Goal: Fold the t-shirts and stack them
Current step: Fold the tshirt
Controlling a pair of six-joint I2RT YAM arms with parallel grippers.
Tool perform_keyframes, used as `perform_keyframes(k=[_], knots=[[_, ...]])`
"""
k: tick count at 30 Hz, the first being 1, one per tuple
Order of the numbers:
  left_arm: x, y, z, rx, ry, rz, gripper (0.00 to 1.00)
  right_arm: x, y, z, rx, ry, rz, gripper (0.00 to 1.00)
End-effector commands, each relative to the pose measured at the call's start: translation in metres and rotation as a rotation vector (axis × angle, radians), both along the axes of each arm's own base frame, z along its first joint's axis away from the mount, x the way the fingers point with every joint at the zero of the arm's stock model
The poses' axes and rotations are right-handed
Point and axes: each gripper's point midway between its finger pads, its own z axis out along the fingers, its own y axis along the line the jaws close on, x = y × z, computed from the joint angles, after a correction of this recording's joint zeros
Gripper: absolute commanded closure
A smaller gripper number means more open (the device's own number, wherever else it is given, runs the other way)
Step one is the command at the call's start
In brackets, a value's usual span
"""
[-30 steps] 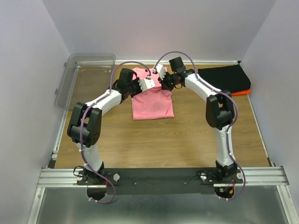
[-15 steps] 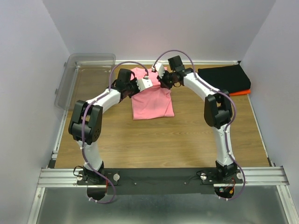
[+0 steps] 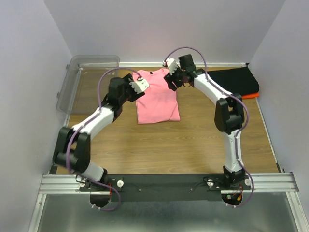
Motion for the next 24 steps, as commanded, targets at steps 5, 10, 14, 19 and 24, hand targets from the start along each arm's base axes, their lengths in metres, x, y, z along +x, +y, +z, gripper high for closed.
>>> perform_keyframes(k=[5, 10, 14, 19, 24], knots=[[-0.107, -0.029, 0.012, 0.342, -0.345, -0.516, 0.21, -0.168, -0.025, -0.002, -0.052, -0.105, 0.806, 0.24], [-0.144, -0.051, -0.035, 0.396, -0.203, -0.618, 0.25, -0.204, -0.038, -0.038, -0.145, -0.06, 0.859, 0.24], [-0.159, -0.054, -0.064, 0.429, -0.128, -0.64, 0.25, -0.198, -0.035, -0.053, -0.166, -0.036, 0.792, 0.27], [-0.157, -0.053, -0.101, 0.483, -0.023, -0.641, 0.26, -0.194, -0.028, -0.07, -0.214, -0.02, 0.749, 0.28], [-0.15, -0.055, -0.119, 0.507, 0.058, -0.642, 0.27, -0.187, -0.026, -0.085, -0.233, 0.021, 0.704, 0.32]])
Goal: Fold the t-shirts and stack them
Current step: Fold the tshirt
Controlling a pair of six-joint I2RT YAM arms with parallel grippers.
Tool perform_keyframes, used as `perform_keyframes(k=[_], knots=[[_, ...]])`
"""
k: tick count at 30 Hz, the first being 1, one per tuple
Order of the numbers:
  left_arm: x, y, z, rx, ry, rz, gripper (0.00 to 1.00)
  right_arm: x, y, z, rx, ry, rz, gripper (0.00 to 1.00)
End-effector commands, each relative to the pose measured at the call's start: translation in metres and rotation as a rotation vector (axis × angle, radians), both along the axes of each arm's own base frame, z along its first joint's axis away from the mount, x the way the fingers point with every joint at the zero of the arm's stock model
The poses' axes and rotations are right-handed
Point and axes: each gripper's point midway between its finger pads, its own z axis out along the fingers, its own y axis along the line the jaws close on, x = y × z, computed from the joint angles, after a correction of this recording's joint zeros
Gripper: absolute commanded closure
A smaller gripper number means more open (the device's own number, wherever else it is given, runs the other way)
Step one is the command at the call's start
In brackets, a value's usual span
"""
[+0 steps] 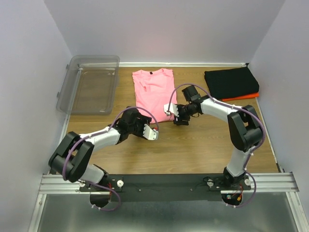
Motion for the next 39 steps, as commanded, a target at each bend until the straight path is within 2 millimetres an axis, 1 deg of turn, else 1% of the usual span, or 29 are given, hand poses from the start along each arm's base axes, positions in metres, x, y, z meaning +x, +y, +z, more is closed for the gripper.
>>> perform_keyframes(k=[1, 5, 7, 8, 10, 11, 13, 14, 15, 16, 17, 18, 19, 20, 21, 23, 25, 28, 30, 31, 32, 33, 34, 35, 37, 38, 39], knots=[[0.005, 0.0, -0.01, 0.05, 0.037, 0.008, 0.27, 0.009, 0.001, -0.014, -0.036, -0.003, -0.046, 0.32], [0.004, 0.001, -0.022, 0.072, 0.06, 0.0, 0.29, 0.006, 0.004, -0.019, -0.035, 0.016, -0.04, 0.35], [0.006, 0.001, -0.029, 0.09, 0.075, 0.008, 0.35, 0.004, 0.005, -0.023, -0.038, 0.03, -0.043, 0.38], [0.01, 0.002, -0.028, 0.098, 0.067, 0.021, 0.37, 0.003, 0.007, -0.027, -0.041, 0.041, -0.044, 0.42], [0.016, 0.003, -0.03, 0.11, 0.072, 0.042, 0.46, 0.002, 0.008, -0.031, -0.053, 0.051, -0.047, 0.46], [0.018, 0.004, -0.03, 0.113, 0.071, 0.062, 0.56, 0.002, 0.008, -0.034, -0.06, 0.057, -0.053, 0.51], [0.019, 0.005, -0.031, 0.116, 0.073, 0.072, 0.66, 0.003, 0.006, -0.037, -0.081, 0.053, -0.065, 0.57], [0.021, 0.007, -0.029, 0.12, 0.066, 0.084, 0.71, 0.004, 0.004, -0.039, -0.091, 0.052, -0.074, 0.61], [0.022, 0.008, -0.03, 0.125, 0.062, 0.087, 0.78, 0.005, 0.001, -0.039, -0.102, 0.045, -0.08, 0.64], [0.023, 0.009, -0.027, 0.124, 0.051, 0.092, 0.83, 0.005, -0.001, -0.04, -0.116, 0.04, -0.084, 0.68], [0.024, 0.011, -0.028, 0.135, 0.043, 0.1, 0.86, 0.008, -0.007, -0.041, -0.139, 0.03, -0.101, 0.79], [0.025, 0.012, -0.026, 0.136, 0.035, 0.104, 0.89, 0.007, -0.01, -0.042, -0.149, 0.025, -0.107, 0.87], [0.024, 0.014, -0.027, 0.144, 0.031, 0.102, 0.89, 0.007, -0.015, -0.042, -0.167, 0.018, -0.117, 0.91], [0.024, 0.014, -0.026, 0.143, 0.024, 0.102, 0.91, 0.006, -0.018, -0.043, -0.176, 0.013, -0.117, 0.99], [0.023, 0.014, -0.026, 0.141, 0.024, 0.101, 0.92, 0.006, -0.02, -0.038, -0.173, 0.002, -0.12, 0.99], [0.022, 0.015, -0.024, 0.136, 0.015, 0.1, 0.92, 0.002, -0.03, -0.038, -0.18, 0.0, -0.122, 0.99], [0.021, 0.015, -0.023, 0.13, 0.014, 0.098, 0.92, 0.002, -0.034, -0.03, -0.172, -0.017, -0.127, 0.99], [0.02, 0.014, -0.018, 0.122, 0.005, 0.099, 0.92, -0.004, -0.041, -0.027, -0.173, -0.026, -0.119, 0.99], [0.018, 0.012, -0.017, 0.114, 0.007, 0.09, 0.92, -0.008, -0.041, -0.027, -0.167, -0.02, -0.113, 0.91], [0.018, 0.012, -0.016, 0.11, 0.007, 0.09, 0.91, -0.009, -0.04, -0.027, -0.161, -0.017, -0.11, 0.84], [0.016, 0.01, -0.015, 0.1, 0.009, 0.086, 0.81, -0.01, -0.037, -0.025, -0.143, -0.01, -0.111, 0.68], [0.016, 0.007, -0.01, 0.08, 0.004, 0.091, 0.71, -0.011, -0.035, -0.023, -0.133, -0.005, -0.112, 0.64], [0.015, 0.006, -0.007, 0.069, 0.0, 0.092, 0.63, -0.013, -0.033, -0.022, -0.12, 0.001, -0.107, 0.61], [0.014, 0.005, -0.004, 0.06, -0.004, 0.087, 0.54, -0.012, -0.032, -0.019, -0.111, 0.0, -0.109, 0.53], [0.012, 0.005, 0.002, 0.045, -0.024, 0.086, 0.49, -0.013, -0.03, -0.016, -0.101, -0.005, -0.104, 0.47], [0.008, 0.007, 0.005, 0.038, -0.035, 0.08, 0.48, -0.012, -0.029, -0.015, -0.097, -0.007, -0.103, 0.42], [0.008, 0.006, 0.008, 0.029, -0.052, 0.071, 0.46, -0.01, -0.028, -0.013, -0.094, -0.01, -0.105, 0.4]])
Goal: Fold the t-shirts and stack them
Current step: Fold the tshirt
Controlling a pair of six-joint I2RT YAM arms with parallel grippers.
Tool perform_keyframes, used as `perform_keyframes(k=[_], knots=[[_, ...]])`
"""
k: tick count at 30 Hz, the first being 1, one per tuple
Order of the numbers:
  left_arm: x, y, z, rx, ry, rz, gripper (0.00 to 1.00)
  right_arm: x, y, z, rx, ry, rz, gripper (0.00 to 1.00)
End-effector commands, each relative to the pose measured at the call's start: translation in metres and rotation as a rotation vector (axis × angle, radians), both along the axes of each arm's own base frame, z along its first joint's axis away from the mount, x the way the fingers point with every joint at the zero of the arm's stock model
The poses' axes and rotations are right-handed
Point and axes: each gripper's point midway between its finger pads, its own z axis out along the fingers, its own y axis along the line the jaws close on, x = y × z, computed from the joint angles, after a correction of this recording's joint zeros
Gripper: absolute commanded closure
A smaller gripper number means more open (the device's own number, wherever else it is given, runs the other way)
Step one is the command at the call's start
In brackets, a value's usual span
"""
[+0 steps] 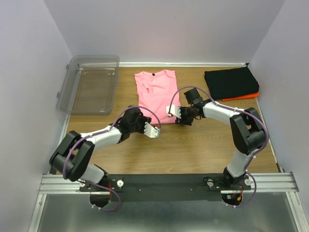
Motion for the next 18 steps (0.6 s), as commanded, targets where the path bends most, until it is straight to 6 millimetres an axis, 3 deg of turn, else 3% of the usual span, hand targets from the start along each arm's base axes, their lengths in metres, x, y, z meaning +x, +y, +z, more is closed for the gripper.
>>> perform_keyframes(k=[1, 5, 10, 13, 18], knots=[[-0.009, -0.002, 0.014, -0.049, -0.052, -0.021, 0.46, -0.01, -0.004, 0.0, 0.004, 0.037, -0.004, 0.4], [-0.009, -0.005, 0.01, -0.042, -0.039, -0.031, 0.45, -0.007, -0.004, -0.008, -0.011, 0.056, -0.016, 0.4], [-0.015, -0.014, -0.011, -0.004, 0.063, -0.053, 0.45, -0.006, -0.006, -0.019, -0.031, 0.079, -0.029, 0.41], [-0.021, -0.017, -0.023, 0.013, 0.104, -0.072, 0.45, -0.006, -0.005, -0.022, -0.032, 0.09, -0.035, 0.44], [-0.017, -0.013, -0.025, 0.039, 0.101, -0.038, 0.48, -0.006, -0.003, -0.022, -0.022, 0.097, -0.034, 0.55]])
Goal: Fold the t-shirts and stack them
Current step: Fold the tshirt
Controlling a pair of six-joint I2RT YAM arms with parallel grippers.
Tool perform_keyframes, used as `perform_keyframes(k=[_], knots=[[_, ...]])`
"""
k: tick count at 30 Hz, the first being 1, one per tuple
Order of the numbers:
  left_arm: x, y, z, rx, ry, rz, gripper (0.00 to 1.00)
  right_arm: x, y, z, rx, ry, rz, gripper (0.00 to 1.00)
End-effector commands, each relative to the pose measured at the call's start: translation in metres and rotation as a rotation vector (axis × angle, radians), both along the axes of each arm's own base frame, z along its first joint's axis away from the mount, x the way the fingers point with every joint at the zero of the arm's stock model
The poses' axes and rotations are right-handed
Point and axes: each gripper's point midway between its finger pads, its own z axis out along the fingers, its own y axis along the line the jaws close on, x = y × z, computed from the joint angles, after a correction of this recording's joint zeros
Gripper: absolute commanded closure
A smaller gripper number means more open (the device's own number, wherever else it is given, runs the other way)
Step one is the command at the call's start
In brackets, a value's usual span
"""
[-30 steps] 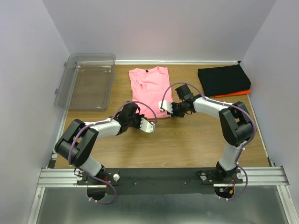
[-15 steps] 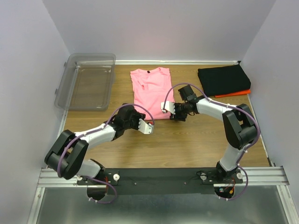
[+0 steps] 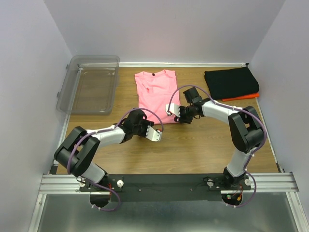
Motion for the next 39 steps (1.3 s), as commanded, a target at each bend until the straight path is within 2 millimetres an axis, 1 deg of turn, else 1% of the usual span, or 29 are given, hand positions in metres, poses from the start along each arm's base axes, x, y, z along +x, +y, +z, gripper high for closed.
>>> perform_keyframes(k=[1, 3, 5, 7, 9, 10, 11, 12, 14, 16, 17, 18, 19, 20, 21, 22, 23, 25, 26, 27, 29, 30, 31, 32, 34, 35, 36, 38, 39], knots=[[0.001, -0.003, -0.006, 0.012, 0.039, 0.022, 0.51, -0.011, -0.005, -0.02, -0.025, 0.082, -0.011, 0.57], [0.002, -0.003, -0.01, 0.022, 0.059, 0.043, 0.58, -0.012, -0.004, -0.018, -0.02, 0.087, -0.012, 0.59], [0.008, -0.007, -0.012, 0.026, 0.075, 0.054, 0.6, -0.013, -0.004, -0.019, -0.017, 0.091, -0.01, 0.61], [0.005, -0.004, -0.023, 0.063, 0.125, 0.063, 0.61, -0.014, -0.003, -0.018, -0.014, 0.093, -0.007, 0.61], [0.01, -0.006, -0.023, 0.071, 0.145, 0.082, 0.67, -0.015, -0.003, -0.018, -0.014, 0.099, -0.004, 0.66], [0.01, -0.007, -0.026, 0.074, 0.158, 0.085, 0.73, -0.015, -0.003, -0.018, -0.014, 0.099, -0.004, 0.67], [0.014, -0.009, -0.028, 0.077, 0.169, 0.09, 0.88, -0.015, -0.004, -0.02, -0.017, 0.102, -0.005, 0.71], [0.014, -0.01, -0.03, 0.081, 0.18, 0.097, 0.97, -0.016, -0.004, -0.021, -0.019, 0.106, -0.003, 0.76], [0.013, -0.01, -0.035, 0.088, 0.201, 0.111, 1.0, -0.021, -0.006, -0.024, -0.025, 0.122, -0.003, 0.88], [0.008, -0.013, -0.03, 0.083, 0.187, 0.091, 1.0, -0.029, -0.011, -0.025, -0.045, 0.154, -0.008, 0.91], [-0.001, -0.01, -0.033, 0.087, 0.19, 0.075, 1.0, -0.035, -0.015, -0.023, -0.064, 0.166, 0.016, 0.94], [-0.005, -0.013, -0.029, 0.072, 0.181, 0.058, 1.0, -0.039, -0.018, -0.02, -0.081, 0.173, 0.04, 0.96], [-0.01, -0.021, -0.013, 0.036, 0.153, 0.033, 1.0, -0.053, -0.026, -0.019, -0.107, 0.217, 0.05, 0.99], [-0.023, -0.024, -0.013, 0.021, 0.167, 0.002, 1.0, -0.059, -0.027, -0.007, -0.098, 0.198, 0.084, 1.0], [-0.032, -0.029, -0.007, 0.002, 0.171, -0.025, 1.0, -0.068, -0.03, -0.002, -0.092, 0.203, 0.099, 0.99], [-0.043, -0.033, 0.005, -0.027, 0.164, -0.058, 1.0, -0.088, -0.037, -0.004, -0.101, 0.247, 0.109, 1.0], [-0.066, -0.043, 0.005, -0.042, 0.204, -0.114, 1.0, -0.1, -0.039, 0.011, -0.081, 0.248, 0.126, 0.99], [-0.097, -0.047, 0.004, -0.043, 0.276, -0.141, 1.0, -0.12, -0.046, 0.018, -0.075, 0.275, 0.133, 0.99], [-0.122, -0.057, 0.01, -0.062, 0.307, -0.2, 1.0, -0.13, -0.047, 0.023, -0.062, 0.289, 0.142, 0.99], [-0.139, -0.06, 0.01, -0.078, 0.361, -0.189, 1.0, -0.137, -0.048, 0.028, -0.053, 0.294, 0.15, 1.0], [-0.171, -0.064, 0.011, -0.094, 0.431, -0.22, 1.0, -0.162, -0.052, 0.048, -0.017, 0.322, 0.168, 1.0], [-0.196, -0.071, 0.012, -0.096, 0.478, -0.255, 1.0, -0.17, -0.054, 0.055, -0.007, 0.322, 0.18, 0.99], [-0.206, -0.074, 0.019, -0.121, 0.495, -0.267, 1.0, -0.182, -0.058, 0.061, -0.006, 0.349, 0.18, 0.99], [-0.221, -0.076, 0.02, -0.124, 0.523, -0.298, 1.0, -0.186, -0.057, 0.074, 0.019, 0.32, 0.173, 1.0], [-0.224, -0.076, 0.025, -0.137, 0.537, -0.287, 1.0, -0.185, -0.06, 0.082, 0.026, 0.285, 0.143, 1.0], [-0.22, -0.075, 0.029, -0.143, 0.515, -0.278, 1.0, -0.181, -0.06, 0.087, 0.034, 0.252, 0.127, 1.0], [-0.216, -0.076, 0.034, -0.142, 0.492, -0.27, 1.0, -0.171, -0.06, 0.089, 0.027, 0.221, 0.09, 1.0], [-0.195, -0.074, 0.042, -0.142, 0.398, -0.236, 1.0, -0.156, -0.059, 0.09, 0.009, 0.192, 0.054, 1.0], [-0.185, -0.074, 0.047, -0.15, 0.373, -0.22, 1.0, -0.147, -0.061, 0.083, -0.023, 0.203, 0.03, 0.99]])
